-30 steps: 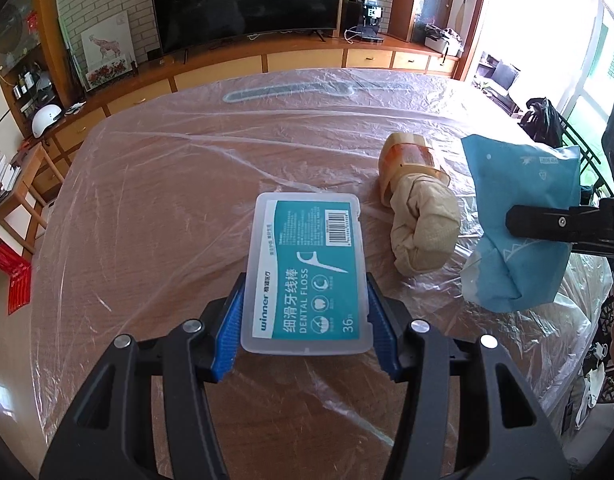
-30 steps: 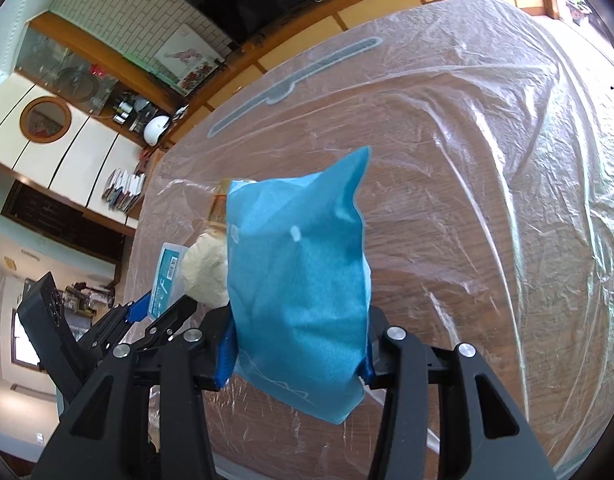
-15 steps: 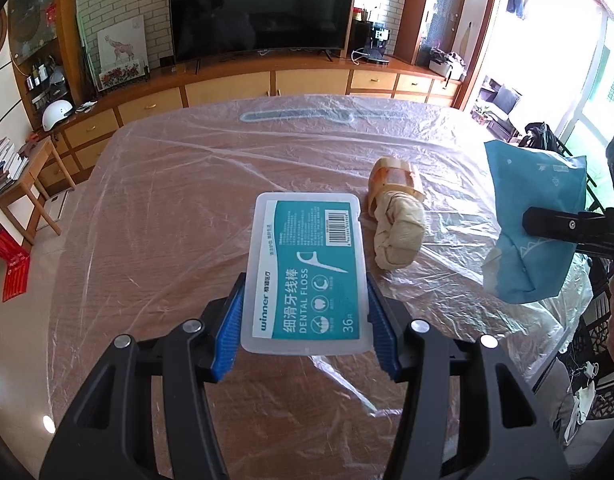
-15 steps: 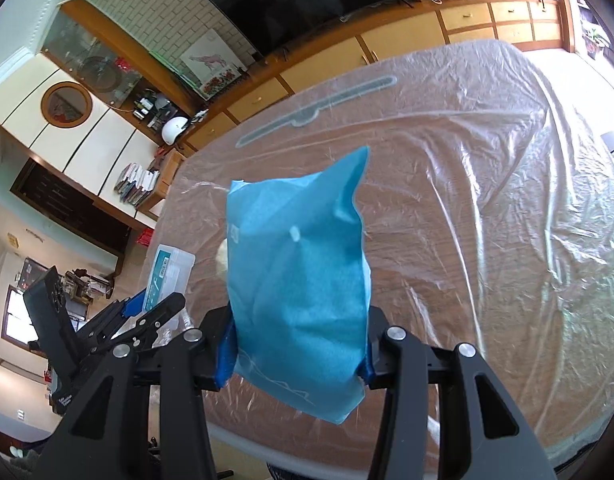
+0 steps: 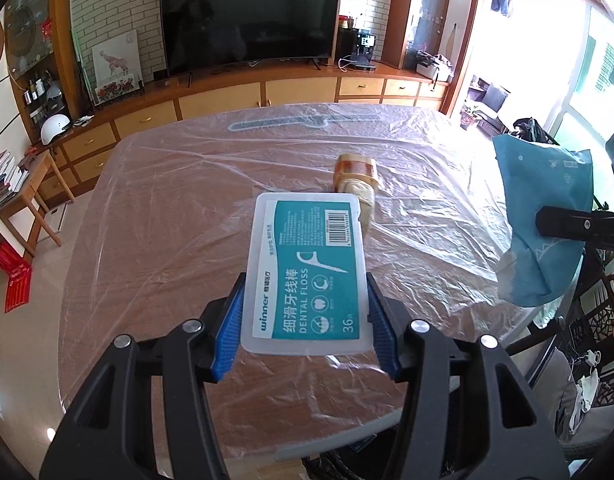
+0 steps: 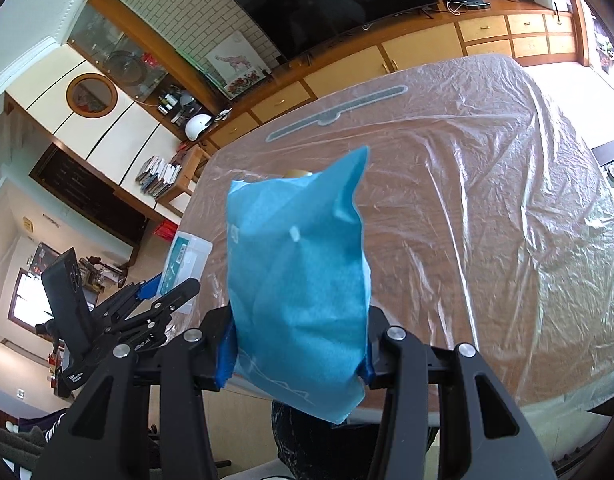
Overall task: Collect trash
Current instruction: 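Carry the floss box and blue pouch in both tools over the black bin, then open the left tool dropping the floss box while the right tool drops the pouch into the bin, then move both tools back over the bed toward the white cloth and amber jar, then grasp the white cloth with the left tool while the right tool grasps the amber jar, then carry the white cloth and amber jar in both tools over the black bin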
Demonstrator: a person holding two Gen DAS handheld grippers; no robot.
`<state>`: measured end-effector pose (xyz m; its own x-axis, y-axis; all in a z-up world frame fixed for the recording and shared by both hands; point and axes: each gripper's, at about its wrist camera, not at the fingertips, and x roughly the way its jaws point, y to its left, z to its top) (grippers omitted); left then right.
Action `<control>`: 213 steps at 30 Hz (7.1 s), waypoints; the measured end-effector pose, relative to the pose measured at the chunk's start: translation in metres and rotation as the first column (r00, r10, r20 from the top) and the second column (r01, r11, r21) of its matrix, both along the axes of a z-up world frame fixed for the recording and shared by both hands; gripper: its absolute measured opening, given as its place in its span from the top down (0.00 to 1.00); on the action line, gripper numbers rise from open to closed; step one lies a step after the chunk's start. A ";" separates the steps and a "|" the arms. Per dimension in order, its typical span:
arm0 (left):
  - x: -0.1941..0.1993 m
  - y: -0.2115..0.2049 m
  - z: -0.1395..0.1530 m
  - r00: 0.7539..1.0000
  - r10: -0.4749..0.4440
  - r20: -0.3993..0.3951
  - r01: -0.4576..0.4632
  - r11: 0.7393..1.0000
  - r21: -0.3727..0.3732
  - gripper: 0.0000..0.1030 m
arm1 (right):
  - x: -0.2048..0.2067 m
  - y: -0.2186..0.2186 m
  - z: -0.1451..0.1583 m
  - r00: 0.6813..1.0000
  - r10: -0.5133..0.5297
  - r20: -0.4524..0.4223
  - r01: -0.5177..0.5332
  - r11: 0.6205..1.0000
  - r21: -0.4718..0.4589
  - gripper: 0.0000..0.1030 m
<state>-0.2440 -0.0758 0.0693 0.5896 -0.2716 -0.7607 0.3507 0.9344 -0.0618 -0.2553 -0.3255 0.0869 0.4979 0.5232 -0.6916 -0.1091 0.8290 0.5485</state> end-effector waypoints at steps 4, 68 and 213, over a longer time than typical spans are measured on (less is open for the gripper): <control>-0.014 -0.006 0.001 1.000 -0.018 0.000 0.018 1.000 0.001 0.46 | -0.014 -0.001 -0.001 1.000 0.016 -0.008 -0.015 1.000 0.013 0.57; -0.145 -0.061 -0.068 0.940 -0.288 -0.185 0.312 0.943 0.117 0.46 | -0.121 0.045 -0.072 0.948 0.277 -0.154 -0.315 0.880 -0.355 0.57; 0.091 -0.057 -0.037 0.965 -0.237 -0.111 0.243 0.969 0.042 0.77 | 0.181 0.062 -0.064 0.922 -0.133 -0.364 0.133 0.991 -0.024 0.52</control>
